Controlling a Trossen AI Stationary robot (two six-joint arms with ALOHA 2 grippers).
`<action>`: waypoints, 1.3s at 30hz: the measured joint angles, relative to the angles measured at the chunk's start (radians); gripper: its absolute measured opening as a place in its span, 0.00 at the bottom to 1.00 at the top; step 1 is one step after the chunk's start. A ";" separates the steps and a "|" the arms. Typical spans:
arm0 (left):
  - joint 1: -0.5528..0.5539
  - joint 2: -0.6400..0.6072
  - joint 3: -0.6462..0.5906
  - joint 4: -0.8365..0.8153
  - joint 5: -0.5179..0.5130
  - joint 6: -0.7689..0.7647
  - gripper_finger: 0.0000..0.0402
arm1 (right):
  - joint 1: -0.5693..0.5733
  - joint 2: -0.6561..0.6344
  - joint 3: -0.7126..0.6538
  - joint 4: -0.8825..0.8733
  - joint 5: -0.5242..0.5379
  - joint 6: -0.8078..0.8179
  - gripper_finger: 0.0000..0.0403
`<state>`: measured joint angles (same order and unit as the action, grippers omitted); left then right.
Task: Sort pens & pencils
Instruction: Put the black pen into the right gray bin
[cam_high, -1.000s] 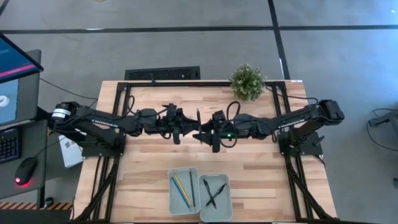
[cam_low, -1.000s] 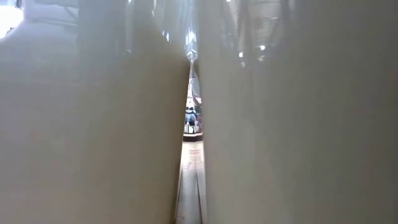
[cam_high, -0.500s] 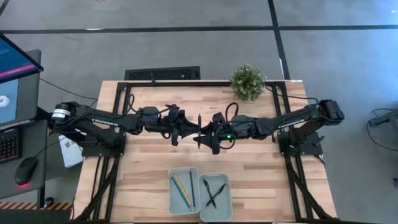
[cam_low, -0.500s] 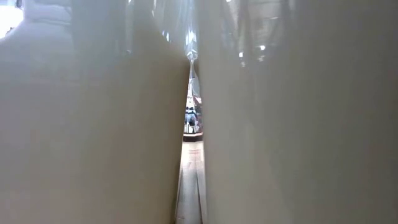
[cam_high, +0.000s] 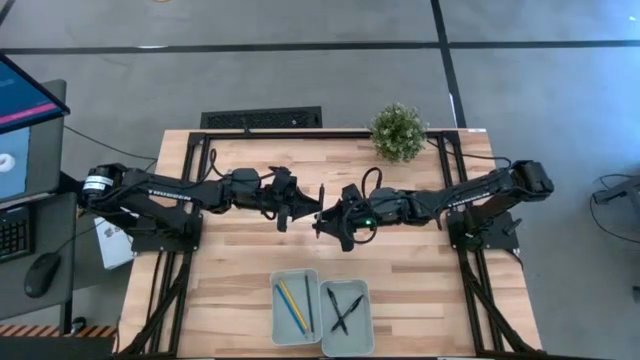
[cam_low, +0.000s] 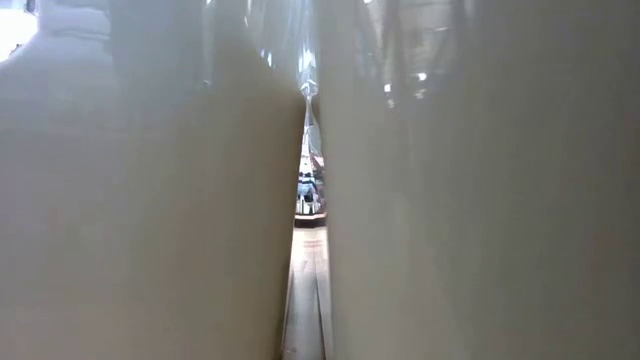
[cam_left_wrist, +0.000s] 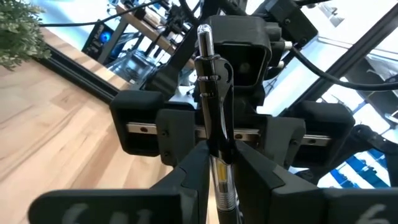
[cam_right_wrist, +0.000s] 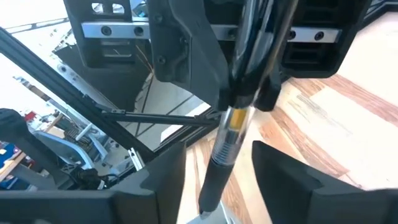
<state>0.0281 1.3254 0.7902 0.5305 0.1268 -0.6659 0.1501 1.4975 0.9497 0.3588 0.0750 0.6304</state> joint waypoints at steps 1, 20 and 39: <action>0.000 0.000 0.000 0.000 0.000 0.000 0.12 | -0.002 0.000 0.000 0.000 0.000 0.000 0.49; -0.001 0.000 0.000 0.006 -0.008 0.028 0.12 | -0.002 0.000 -0.001 -0.003 0.000 0.001 0.18; 0.000 0.001 0.000 0.062 -0.071 0.077 0.27 | -0.002 0.000 -0.001 0.002 -0.002 0.015 0.17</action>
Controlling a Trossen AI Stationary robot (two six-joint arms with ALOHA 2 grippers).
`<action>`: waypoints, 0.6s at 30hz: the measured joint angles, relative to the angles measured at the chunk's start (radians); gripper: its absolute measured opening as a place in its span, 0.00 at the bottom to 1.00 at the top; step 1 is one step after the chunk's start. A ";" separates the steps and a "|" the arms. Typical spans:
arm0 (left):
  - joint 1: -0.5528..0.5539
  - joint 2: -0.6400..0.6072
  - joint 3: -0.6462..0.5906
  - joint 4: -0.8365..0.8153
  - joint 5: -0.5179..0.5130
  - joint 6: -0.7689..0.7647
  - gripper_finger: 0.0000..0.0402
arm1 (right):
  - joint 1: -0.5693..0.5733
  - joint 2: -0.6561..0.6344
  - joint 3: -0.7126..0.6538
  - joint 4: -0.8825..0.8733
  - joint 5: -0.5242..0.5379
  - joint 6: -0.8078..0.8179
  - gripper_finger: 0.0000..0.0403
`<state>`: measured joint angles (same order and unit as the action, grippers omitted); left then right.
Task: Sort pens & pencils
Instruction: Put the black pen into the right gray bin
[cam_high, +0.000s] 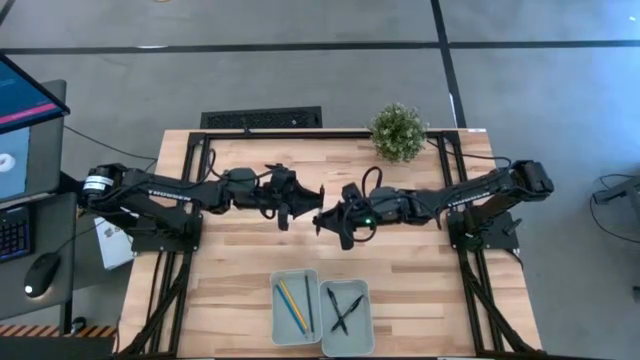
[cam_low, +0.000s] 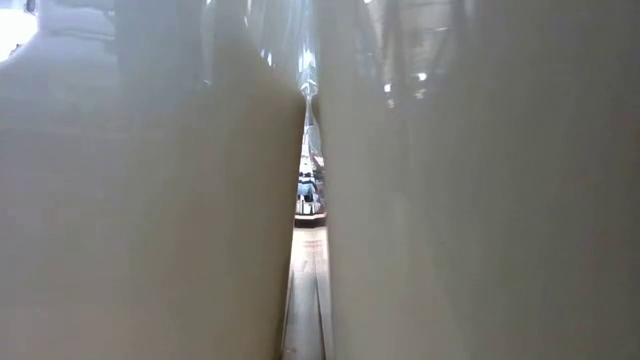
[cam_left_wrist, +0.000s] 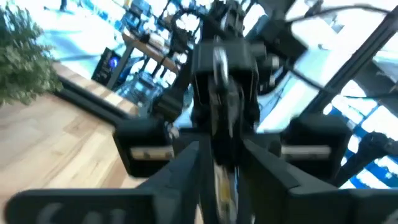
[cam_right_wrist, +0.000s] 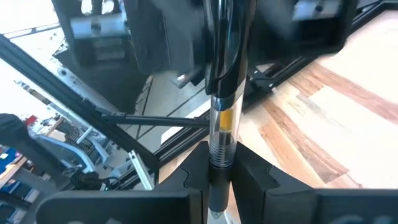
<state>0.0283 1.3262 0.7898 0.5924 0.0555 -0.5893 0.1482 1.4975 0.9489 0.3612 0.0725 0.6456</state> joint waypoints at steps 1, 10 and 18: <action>0.001 0.000 0.000 0.013 -0.003 0.001 0.31 | 0.001 0.000 0.000 -0.001 -0.004 0.000 0.17; 0.009 -0.054 -0.002 0.042 0.103 0.096 0.53 | 0.003 -0.001 0.001 0.000 -0.031 0.005 0.18; 0.009 -0.280 -0.001 0.001 0.112 0.252 0.54 | 0.014 -0.002 0.000 -0.025 -0.108 0.051 0.18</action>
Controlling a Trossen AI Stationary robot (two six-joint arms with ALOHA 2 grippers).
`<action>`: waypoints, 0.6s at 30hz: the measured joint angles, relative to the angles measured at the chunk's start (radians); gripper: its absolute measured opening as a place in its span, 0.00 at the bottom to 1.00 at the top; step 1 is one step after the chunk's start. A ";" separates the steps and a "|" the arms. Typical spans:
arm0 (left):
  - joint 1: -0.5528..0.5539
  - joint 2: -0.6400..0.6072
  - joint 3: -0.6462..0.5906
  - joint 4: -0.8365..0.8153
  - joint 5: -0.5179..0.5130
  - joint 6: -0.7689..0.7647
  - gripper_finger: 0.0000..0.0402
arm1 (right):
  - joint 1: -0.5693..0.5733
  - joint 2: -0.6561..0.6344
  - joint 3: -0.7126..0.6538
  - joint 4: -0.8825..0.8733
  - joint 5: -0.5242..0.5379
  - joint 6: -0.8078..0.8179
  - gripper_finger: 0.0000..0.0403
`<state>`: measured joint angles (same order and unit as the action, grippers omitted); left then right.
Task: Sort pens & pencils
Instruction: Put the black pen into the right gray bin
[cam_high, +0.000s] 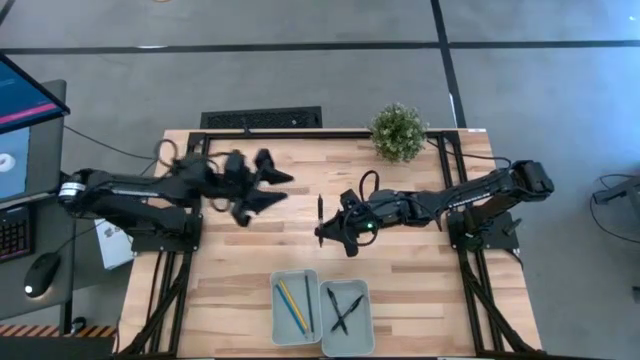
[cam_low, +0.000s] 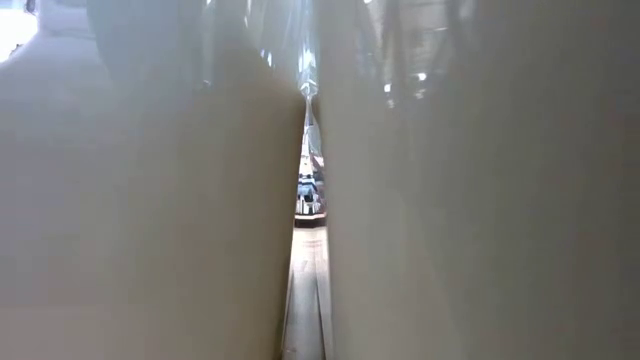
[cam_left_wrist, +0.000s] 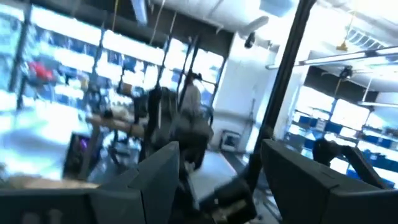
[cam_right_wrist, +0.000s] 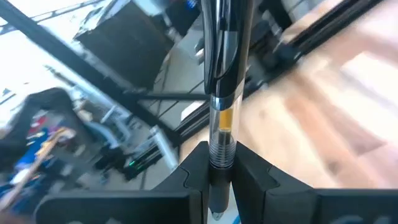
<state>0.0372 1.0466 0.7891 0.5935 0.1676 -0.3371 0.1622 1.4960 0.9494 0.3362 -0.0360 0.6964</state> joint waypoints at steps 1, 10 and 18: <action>0.000 -0.029 0.000 -0.012 -0.003 0.010 0.54 | 0.004 0.000 0.000 -0.006 -0.019 0.017 0.18; -0.021 -0.179 0.000 -0.283 -0.076 0.040 0.54 | 0.110 0.001 0.000 -0.163 -0.125 0.298 0.18; -0.023 -0.183 0.000 -0.471 -0.078 0.029 0.54 | 0.286 0.001 0.000 -0.187 -0.089 0.645 0.18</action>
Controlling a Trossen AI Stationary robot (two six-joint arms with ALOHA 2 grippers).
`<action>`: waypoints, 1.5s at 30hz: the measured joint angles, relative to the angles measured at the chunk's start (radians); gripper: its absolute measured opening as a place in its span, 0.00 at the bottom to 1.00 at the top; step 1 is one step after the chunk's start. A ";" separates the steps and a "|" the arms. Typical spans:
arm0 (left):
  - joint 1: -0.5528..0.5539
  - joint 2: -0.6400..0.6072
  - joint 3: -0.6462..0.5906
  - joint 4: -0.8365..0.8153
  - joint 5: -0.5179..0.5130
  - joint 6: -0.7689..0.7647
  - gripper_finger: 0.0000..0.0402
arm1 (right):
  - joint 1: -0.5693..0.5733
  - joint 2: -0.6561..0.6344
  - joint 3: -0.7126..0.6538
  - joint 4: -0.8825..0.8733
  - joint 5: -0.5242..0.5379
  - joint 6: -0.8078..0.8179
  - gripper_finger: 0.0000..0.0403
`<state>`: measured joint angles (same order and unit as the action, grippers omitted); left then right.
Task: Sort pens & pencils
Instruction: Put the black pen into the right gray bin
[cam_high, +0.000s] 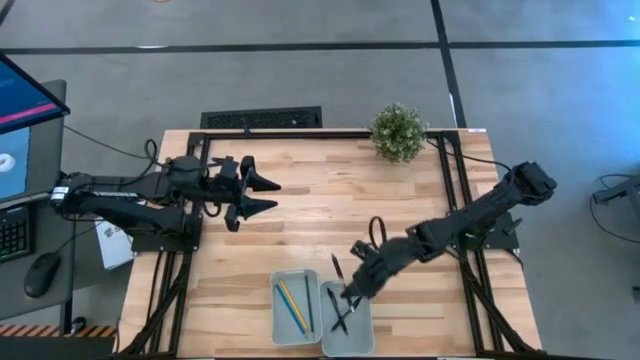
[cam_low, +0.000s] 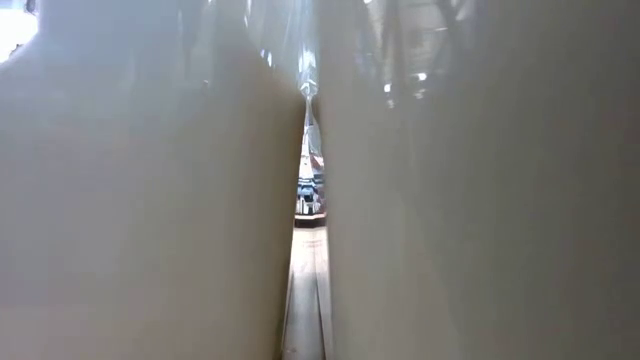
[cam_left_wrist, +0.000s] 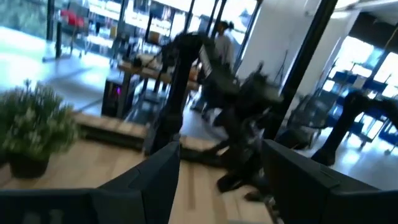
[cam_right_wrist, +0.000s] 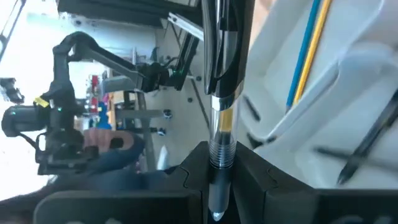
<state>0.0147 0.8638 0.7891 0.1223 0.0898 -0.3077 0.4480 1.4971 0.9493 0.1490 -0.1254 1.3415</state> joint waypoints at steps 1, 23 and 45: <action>0.000 0.000 0.000 -0.013 0.000 0.000 0.54 | 0.021 0.000 0.000 0.000 0.019 0.030 0.18; 0.000 0.000 0.000 -0.092 0.000 -0.038 0.54 | 0.124 0.313 0.148 -0.117 -0.044 0.113 0.18; 0.000 0.000 -0.008 -0.115 -0.018 -0.041 0.54 | 0.093 0.319 0.222 -0.308 -0.146 0.117 0.19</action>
<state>0.0143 0.8639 0.7807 0.0073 0.0719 -0.3489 0.5406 1.8156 1.1717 -0.1587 -0.2711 1.4590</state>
